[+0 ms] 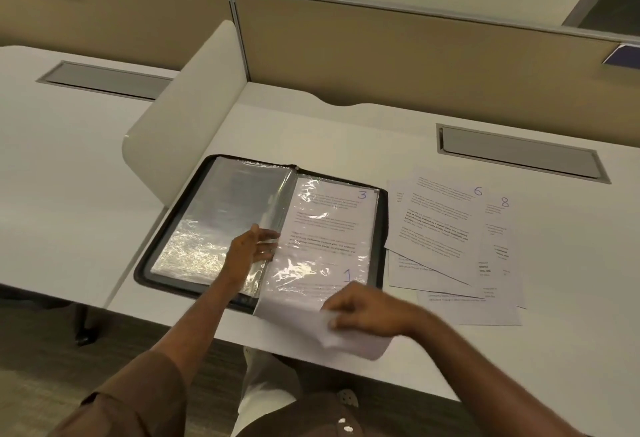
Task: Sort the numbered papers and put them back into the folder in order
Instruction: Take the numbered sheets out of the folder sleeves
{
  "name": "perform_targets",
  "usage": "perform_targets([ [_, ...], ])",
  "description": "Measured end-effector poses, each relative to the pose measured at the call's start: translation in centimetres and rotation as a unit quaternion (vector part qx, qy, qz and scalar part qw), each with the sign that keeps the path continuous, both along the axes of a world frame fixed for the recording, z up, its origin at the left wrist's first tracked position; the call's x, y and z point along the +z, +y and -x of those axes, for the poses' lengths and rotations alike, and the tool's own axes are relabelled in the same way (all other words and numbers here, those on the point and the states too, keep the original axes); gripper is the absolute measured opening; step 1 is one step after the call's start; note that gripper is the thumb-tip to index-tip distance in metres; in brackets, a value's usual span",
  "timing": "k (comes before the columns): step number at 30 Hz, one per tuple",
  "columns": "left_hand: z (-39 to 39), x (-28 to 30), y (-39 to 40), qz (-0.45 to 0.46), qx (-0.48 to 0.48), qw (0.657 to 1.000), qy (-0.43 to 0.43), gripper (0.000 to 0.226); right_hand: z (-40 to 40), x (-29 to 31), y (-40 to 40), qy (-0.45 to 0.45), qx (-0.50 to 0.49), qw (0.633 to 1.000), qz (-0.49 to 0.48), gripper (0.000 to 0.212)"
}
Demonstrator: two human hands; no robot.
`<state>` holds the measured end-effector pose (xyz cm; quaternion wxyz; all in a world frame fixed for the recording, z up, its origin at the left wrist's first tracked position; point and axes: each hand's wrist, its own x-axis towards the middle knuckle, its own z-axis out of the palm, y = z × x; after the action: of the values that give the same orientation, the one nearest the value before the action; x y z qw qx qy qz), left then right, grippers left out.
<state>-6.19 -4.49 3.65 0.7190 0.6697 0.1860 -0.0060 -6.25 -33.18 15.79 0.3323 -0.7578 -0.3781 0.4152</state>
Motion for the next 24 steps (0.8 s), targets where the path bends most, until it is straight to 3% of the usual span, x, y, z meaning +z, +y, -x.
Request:
perform_targets([
  [2,0.0,-0.4,-0.1,0.0,0.019,1.0,0.007,0.056,-2.8,1.4,-2.4,0.035,-0.122,0.992,-0.028,0.018],
  [5,-0.1,-0.6,-1.1,-0.038,0.005,0.999,0.005,0.053,-6.5,2.7,-6.3,0.071,-0.308,0.946,-0.067,0.02],
  [8,0.0,-1.1,-2.7,-0.137,-0.029,0.99,-0.018,0.03,-8.4,2.5,-7.9,0.007,-0.369,0.929,-0.036,0.021],
  [11,0.4,-2.2,-4.2,-0.275,-0.042,0.958,-0.065,0.013,-6.5,1.0,-6.0,-0.048,-0.33,0.942,-0.024,0.021],
  [15,0.8,-3.8,-5.2,-0.449,-0.037,0.885,-0.118,0.017,-0.2,-0.9,-1.5,-0.154,-0.146,0.977,0.009,0.062],
  [17,1.3,-4.9,-5.1,-0.513,-0.06,0.847,-0.127,0.02,2.4,-2.2,0.3,-0.18,-0.051,0.981,0.043,0.072],
  [20,2.4,-6.1,-5.0,-0.555,-0.091,0.814,-0.145,0.023,4.9,-3.9,2.2,-0.172,0.029,0.982,0.076,0.074],
  [24,2.7,-5.9,-5.3,-0.549,-0.098,0.818,-0.14,0.023,5.6,-5.5,2.9,-0.166,0.044,0.977,0.128,0.062],
])
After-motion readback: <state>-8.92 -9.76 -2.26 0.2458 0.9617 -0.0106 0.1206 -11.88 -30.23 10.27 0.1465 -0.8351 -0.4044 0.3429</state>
